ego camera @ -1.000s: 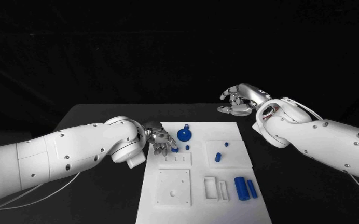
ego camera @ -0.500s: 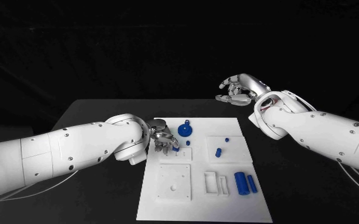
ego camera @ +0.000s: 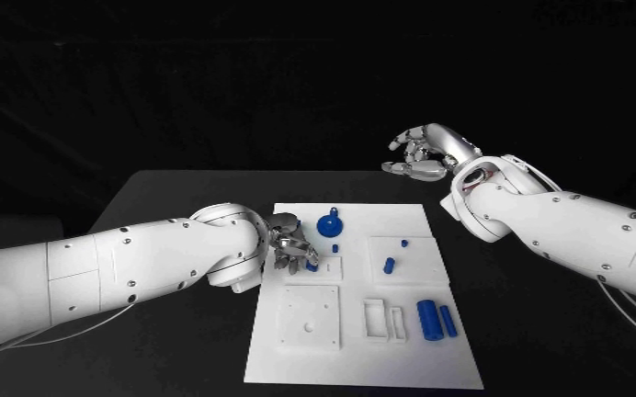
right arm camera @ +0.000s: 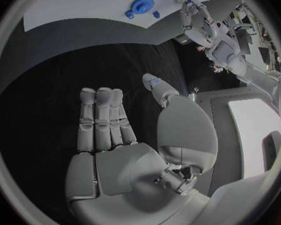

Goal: Assemble the parts on the task board

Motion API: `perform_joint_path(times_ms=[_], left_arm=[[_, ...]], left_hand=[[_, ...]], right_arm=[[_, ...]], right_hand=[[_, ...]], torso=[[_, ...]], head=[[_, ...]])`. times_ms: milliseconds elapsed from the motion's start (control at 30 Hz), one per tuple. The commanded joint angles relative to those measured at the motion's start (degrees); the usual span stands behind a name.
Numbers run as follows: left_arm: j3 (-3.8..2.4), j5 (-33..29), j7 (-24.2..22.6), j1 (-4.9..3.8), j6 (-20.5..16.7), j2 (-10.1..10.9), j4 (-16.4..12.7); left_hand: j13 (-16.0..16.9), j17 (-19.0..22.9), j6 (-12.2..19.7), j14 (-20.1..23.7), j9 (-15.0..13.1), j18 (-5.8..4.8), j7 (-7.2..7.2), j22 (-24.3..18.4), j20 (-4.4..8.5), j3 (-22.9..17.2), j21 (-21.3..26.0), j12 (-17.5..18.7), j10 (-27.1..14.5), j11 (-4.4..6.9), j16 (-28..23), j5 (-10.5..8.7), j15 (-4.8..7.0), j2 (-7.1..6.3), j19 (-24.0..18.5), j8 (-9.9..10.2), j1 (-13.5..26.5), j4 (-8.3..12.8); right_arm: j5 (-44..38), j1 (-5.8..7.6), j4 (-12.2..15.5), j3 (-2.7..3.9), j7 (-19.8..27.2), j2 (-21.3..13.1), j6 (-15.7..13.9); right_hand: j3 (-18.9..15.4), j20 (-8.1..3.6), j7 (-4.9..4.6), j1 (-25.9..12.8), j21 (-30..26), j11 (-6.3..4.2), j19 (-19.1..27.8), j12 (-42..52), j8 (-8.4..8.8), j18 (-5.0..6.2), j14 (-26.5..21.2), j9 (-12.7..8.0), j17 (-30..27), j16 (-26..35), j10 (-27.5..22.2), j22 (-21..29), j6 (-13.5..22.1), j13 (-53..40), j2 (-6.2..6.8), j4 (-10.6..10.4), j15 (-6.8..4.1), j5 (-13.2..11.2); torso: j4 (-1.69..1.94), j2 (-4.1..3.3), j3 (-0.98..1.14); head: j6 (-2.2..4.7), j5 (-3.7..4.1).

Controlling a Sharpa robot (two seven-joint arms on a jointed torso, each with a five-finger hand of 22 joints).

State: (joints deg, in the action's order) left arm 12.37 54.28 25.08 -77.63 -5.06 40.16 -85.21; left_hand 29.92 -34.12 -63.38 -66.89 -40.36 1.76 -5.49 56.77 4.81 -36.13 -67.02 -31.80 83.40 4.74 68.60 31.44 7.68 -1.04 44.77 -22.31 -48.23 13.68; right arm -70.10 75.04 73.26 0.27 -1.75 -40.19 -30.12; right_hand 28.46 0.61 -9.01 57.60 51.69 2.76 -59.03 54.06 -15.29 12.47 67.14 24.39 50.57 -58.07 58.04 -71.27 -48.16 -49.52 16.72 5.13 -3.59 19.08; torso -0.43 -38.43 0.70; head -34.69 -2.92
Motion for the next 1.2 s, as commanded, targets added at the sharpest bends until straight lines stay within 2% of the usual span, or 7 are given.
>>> perform_joint_path(times_ms=[33, 233, 833, 1200], left_arm=[[0.08, 0.96, 0.21, -0.04, -1.02, -0.29, 0.53], [0.43, 0.96, 0.00, 0.08, -1.67, -0.65, 1.07], [0.43, 1.03, -0.56, 0.18, -2.95, -0.77, 0.58], [0.43, 1.03, -0.79, 0.41, -2.84, -1.06, 0.68]], left_hand=[[0.11, -0.06, -6.12, -0.27, -0.45, 0.65, 4.87, 0.12, 8.07, -0.57, -0.41, -0.45, -0.02, 0.31, 0.39, 0.27, 0.77, 0.55, 0.44, -0.41, 0.14, 0.90], [0.24, -0.06, -6.08, -0.29, -0.62, 0.67, 4.89, 0.25, 8.14, -0.60, -0.49, -0.70, -0.03, 0.35, 0.60, 0.19, 0.84, 0.51, 0.49, -0.36, 0.18, 0.94], [0.41, 0.02, -5.95, -0.17, -0.93, 0.70, 4.87, 0.47, 8.23, -0.79, -0.57, -1.04, -0.26, 0.37, 0.87, -0.26, 0.95, 0.33, 0.49, -0.21, -0.04, 1.05], [0.46, 0.09, -5.90, -0.10, -1.05, 0.69, 4.86, 0.56, 8.26, -0.86, -0.60, -1.15, -0.40, 0.36, 0.94, -0.51, 0.99, 0.27, 0.49, -0.13, -0.11, 0.95]], right_arm=[[0.15, 0.08, 0.03, 0.03, 0.67, 0.10, 0.05], [0.15, 0.08, 0.03, 0.03, 0.66, 0.10, 0.00], [0.17, 0.07, 0.05, 0.03, 0.51, 0.16, 0.15], [0.17, 0.07, -0.09, 0.03, 0.28, 0.17, 0.50]], right_hand=[[-0.38, 0.42, -0.17, -0.40, -0.20, -0.07, -0.16, 0.08, -0.20, 2.53, -0.45, 0.05, -0.05, 0.29, -0.29, -0.05, 0.12, 0.08, -0.19, 0.15, 0.09, 0.12], [-0.50, 0.42, -0.17, -0.48, -0.24, -0.08, -0.20, 0.13, -0.21, 2.53, -0.43, 0.06, -0.08, 0.28, -0.30, -0.05, 0.12, 0.19, -0.25, 0.10, 0.09, 0.05], [-0.64, 0.40, -0.15, -0.75, -0.38, -0.09, -0.34, 0.28, -0.24, 2.53, -0.38, 0.07, -0.17, 0.24, -0.29, -0.04, 0.12, 0.47, -0.44, -0.28, 0.07, 0.11], [-0.63, 0.33, -0.15, -0.45, -0.53, -0.10, -0.41, 0.41, -0.25, 2.53, -0.41, 0.07, -0.26, 0.23, -0.36, -0.04, 0.18, 0.74, -0.51, -0.28, 0.06, -0.32]], torso=[[-0.05, -0.01, 0.01], [-0.06, -0.04, 0.00], [0.00, -0.01, 0.03], [-0.03, -0.01, -0.03]], head=[[-0.11, -0.01], [-0.11, 0.13], [-0.11, 0.26], [-0.19, 0.47]])
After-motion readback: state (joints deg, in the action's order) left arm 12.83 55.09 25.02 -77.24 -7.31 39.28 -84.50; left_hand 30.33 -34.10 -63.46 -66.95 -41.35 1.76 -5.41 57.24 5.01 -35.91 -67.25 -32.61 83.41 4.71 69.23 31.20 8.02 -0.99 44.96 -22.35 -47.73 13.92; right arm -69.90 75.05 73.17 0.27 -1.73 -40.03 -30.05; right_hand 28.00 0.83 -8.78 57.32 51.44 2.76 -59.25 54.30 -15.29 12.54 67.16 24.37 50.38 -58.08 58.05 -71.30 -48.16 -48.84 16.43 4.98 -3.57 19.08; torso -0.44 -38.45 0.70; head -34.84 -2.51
